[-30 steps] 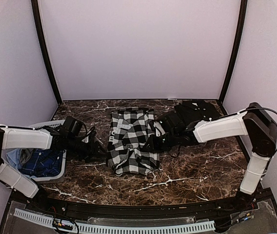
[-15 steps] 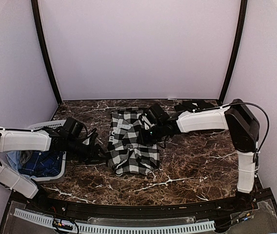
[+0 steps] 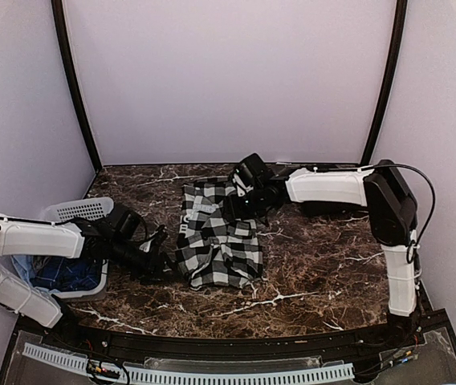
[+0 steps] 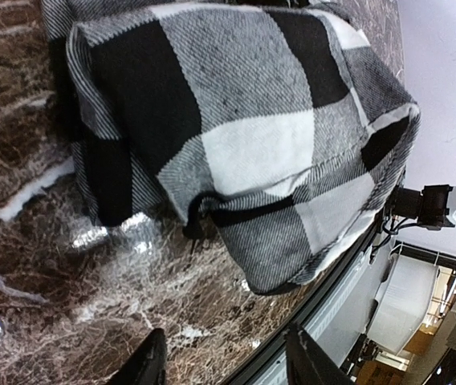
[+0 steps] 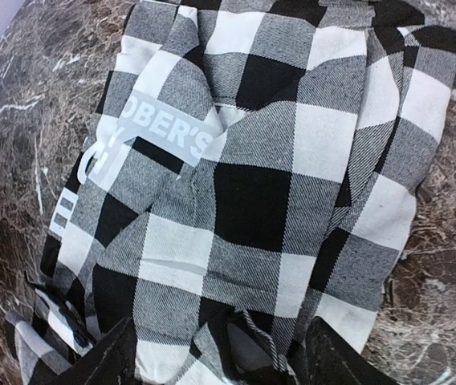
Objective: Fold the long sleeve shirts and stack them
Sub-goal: Fold the rectangle-folded shirt at the center of the board.
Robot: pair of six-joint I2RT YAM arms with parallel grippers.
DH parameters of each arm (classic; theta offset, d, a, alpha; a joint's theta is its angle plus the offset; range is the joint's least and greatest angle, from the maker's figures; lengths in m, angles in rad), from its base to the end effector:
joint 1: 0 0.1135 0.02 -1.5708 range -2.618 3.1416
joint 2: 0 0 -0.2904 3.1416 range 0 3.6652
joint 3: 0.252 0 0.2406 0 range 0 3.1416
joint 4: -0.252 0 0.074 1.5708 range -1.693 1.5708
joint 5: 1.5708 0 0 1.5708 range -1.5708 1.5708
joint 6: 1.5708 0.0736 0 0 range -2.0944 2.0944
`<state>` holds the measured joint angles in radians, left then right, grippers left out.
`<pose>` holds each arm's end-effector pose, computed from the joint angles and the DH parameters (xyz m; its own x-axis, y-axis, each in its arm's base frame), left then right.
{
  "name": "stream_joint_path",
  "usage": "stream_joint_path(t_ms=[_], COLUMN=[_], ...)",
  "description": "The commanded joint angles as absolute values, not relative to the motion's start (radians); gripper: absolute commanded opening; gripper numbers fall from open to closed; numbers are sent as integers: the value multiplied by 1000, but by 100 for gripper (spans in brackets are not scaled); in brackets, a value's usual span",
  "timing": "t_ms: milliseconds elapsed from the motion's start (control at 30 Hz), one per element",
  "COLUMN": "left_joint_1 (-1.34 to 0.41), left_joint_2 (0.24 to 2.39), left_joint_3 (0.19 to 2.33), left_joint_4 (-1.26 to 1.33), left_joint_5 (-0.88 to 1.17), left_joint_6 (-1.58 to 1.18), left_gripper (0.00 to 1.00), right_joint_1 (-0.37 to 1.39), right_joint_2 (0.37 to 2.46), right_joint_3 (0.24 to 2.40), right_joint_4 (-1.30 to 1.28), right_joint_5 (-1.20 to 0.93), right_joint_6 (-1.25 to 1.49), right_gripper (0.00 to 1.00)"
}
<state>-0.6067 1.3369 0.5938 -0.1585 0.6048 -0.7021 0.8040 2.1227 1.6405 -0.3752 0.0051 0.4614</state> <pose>0.1801 -0.1760 0.1770 -0.9820 0.0349 -0.1856 0.1632 0.6512 -0.7411 0.3493 0.3620 0.1943 -0.7893 -0.1776 -0.5877 -0.4092 0.8659 0.2879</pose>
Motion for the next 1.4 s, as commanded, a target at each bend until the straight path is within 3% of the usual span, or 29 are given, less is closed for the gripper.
stream_joint_path(t_ms=[0, 567, 800, 1100, 1233, 1367], left_joint_1=[-629, -736, -781, -807, -810, -811], left_joint_2=[1323, 1399, 1450, 1491, 1508, 1507], left_joint_3=[556, 574, 603, 636, 660, 680], left_joint_4=[-150, -58, -65, -33, -33, -44], left_joint_5=[626, 558, 476, 369, 335, 305], left_joint_6=[-684, -653, -636, -652, -654, -665], left_gripper=[50, 49, 50, 49, 41, 24], right_joint_1=[801, 925, 1016, 1075, 1081, 1081], right_joint_2=[2009, 1558, 1575, 1692, 1705, 1699], right_joint_3=[1586, 931, 825, 845, 844, 848], right_joint_4=[-399, -198, -91, -22, -21, -29], right_joint_5=[61, 17, 39, 76, 91, 118], right_joint_6=[435, 526, 532, 526, 536, 546], right_gripper=[71, 66, 66, 65, 62, 55])
